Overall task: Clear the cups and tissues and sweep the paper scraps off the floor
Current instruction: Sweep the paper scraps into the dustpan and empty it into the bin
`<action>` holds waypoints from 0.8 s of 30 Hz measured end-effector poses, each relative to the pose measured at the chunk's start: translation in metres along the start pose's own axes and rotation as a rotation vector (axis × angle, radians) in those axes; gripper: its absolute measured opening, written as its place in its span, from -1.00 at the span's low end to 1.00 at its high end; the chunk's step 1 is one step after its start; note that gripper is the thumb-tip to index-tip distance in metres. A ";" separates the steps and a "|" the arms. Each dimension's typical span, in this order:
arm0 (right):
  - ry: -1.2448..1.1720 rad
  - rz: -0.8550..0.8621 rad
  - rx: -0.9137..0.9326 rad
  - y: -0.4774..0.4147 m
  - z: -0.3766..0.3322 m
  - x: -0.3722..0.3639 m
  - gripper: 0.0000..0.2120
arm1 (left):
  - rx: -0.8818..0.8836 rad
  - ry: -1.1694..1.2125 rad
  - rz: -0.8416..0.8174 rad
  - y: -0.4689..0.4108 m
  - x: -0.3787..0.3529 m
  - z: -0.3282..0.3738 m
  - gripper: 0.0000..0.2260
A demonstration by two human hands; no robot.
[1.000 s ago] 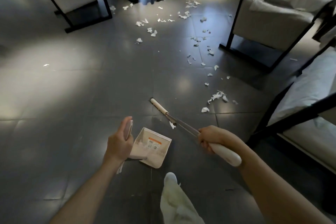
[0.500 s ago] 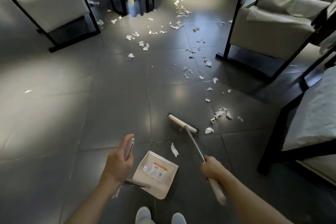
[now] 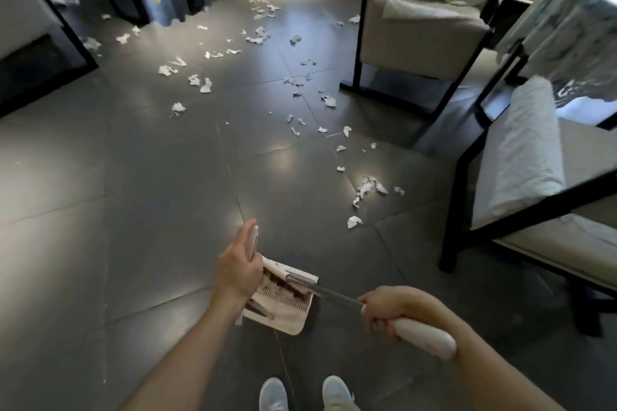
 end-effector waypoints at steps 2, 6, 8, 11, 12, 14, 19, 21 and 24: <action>-0.228 -0.009 -0.060 0.022 0.006 0.013 -0.48 | -0.008 -0.004 -0.027 -0.005 0.003 -0.002 -0.57; -0.459 0.091 -0.037 0.046 0.016 0.020 -0.46 | -0.054 0.022 -0.045 -0.015 0.007 0.001 -0.52; -0.555 0.158 -0.029 0.042 0.019 0.020 -0.40 | -0.093 0.016 -0.040 -0.025 0.004 0.007 -0.52; -0.667 0.260 -0.030 0.029 0.022 0.027 -0.35 | -0.172 0.022 -0.047 -0.042 -0.004 0.021 -0.54; -0.703 0.295 -0.033 0.022 0.023 0.031 -0.33 | -0.195 0.011 -0.054 -0.049 -0.007 0.027 -0.54; -0.789 0.342 -0.046 0.005 0.025 0.043 -0.33 | -0.236 0.004 -0.079 -0.063 -0.014 0.039 -0.52; -0.986 0.391 -0.141 -0.050 0.035 0.086 -0.82 | -0.321 0.023 -0.180 -0.099 -0.050 0.069 -0.48; -1.010 0.446 -0.170 -0.072 0.039 0.115 -0.89 | -0.368 0.023 -0.231 -0.115 -0.071 0.078 -0.48; -1.048 0.517 -0.221 -0.104 0.047 0.165 -0.89 | -0.454 0.030 -0.303 -0.139 -0.104 0.093 -0.50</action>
Point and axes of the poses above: each hand's wrist, its own y-axis away from the middle knuckle, its own x-axis out of the back of the hand, z = x × y, the point moved 3 cm from there along -y, towards the middle knuckle, and after that the axes turned 15 degrees about z, right-handed, at the moved point
